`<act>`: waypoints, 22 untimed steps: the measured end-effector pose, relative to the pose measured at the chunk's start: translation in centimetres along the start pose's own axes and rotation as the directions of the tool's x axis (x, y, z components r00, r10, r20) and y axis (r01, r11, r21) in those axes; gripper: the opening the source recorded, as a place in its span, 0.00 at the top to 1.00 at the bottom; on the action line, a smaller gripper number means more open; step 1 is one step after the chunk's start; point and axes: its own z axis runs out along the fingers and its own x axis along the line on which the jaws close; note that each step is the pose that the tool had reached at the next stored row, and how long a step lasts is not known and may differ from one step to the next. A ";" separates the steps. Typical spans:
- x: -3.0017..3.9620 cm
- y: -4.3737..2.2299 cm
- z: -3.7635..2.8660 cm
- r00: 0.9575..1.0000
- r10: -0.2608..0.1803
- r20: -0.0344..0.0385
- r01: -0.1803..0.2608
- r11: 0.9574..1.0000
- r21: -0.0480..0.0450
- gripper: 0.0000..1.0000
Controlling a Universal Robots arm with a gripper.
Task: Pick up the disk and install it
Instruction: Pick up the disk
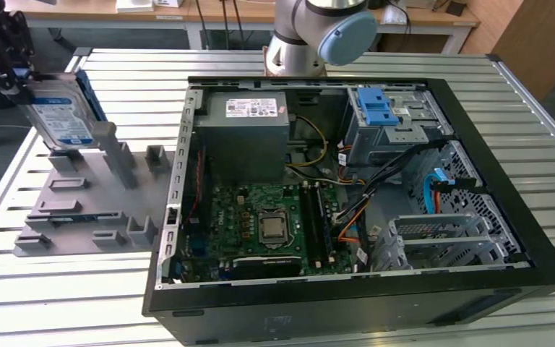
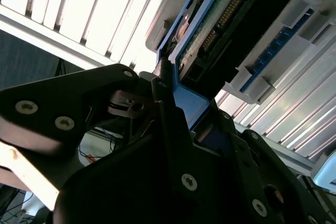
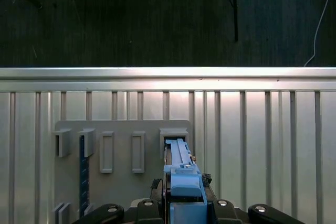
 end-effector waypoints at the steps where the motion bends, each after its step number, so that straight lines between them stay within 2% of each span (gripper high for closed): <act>1: 0.00 0.00 -0.06 1.000 0.000 0.000 0.000 1.000 0.000 0.64; 22: -0.09 0.01 -0.82 1.000 -0.001 0.000 0.001 1.000 0.000 0.64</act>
